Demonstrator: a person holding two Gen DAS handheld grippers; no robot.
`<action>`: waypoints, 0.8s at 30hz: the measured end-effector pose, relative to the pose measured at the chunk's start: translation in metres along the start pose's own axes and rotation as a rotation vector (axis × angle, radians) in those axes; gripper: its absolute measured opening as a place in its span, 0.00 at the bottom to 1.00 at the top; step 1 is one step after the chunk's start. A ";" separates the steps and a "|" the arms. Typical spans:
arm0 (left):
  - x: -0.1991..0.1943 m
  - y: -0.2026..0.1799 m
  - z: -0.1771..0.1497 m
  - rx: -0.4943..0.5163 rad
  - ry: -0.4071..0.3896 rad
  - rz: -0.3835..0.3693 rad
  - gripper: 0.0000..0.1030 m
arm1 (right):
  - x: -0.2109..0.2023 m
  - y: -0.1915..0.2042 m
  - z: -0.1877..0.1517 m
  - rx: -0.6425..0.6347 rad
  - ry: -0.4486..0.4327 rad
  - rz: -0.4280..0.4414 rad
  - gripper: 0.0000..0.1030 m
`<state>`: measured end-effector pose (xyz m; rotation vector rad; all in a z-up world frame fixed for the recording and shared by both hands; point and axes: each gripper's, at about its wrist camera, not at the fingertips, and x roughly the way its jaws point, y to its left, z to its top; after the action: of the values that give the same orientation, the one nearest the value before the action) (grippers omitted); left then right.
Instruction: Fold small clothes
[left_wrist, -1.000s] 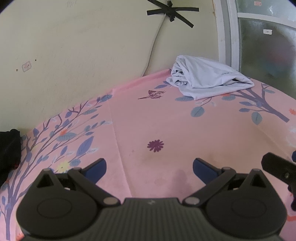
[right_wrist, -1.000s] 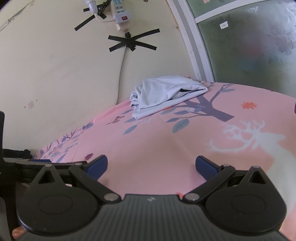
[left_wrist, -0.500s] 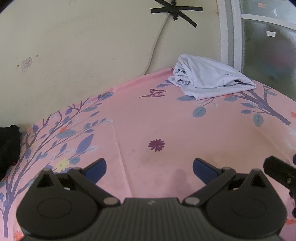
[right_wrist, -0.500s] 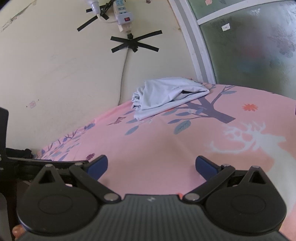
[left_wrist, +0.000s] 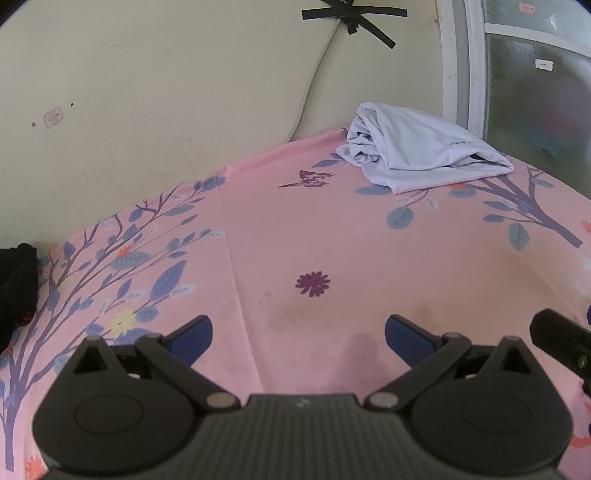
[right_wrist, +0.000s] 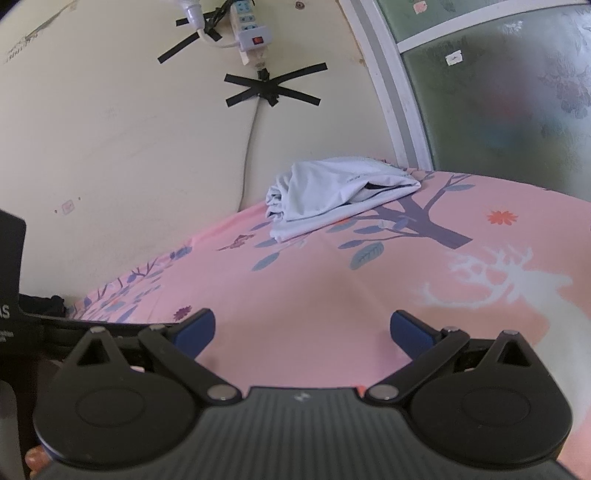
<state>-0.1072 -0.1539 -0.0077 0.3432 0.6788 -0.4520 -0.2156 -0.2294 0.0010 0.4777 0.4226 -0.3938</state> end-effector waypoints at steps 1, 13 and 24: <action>0.000 0.000 0.000 0.003 -0.001 0.000 1.00 | 0.000 0.000 0.000 0.000 -0.002 0.000 0.94; 0.000 -0.003 -0.001 0.014 -0.004 -0.007 1.00 | -0.001 0.001 0.000 0.001 -0.005 0.000 0.94; 0.002 -0.002 -0.001 0.011 0.010 -0.027 1.00 | 0.000 0.001 0.001 0.003 0.000 0.003 0.94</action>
<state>-0.1073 -0.1556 -0.0102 0.3469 0.6921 -0.4799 -0.2148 -0.2294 0.0016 0.4814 0.4209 -0.3922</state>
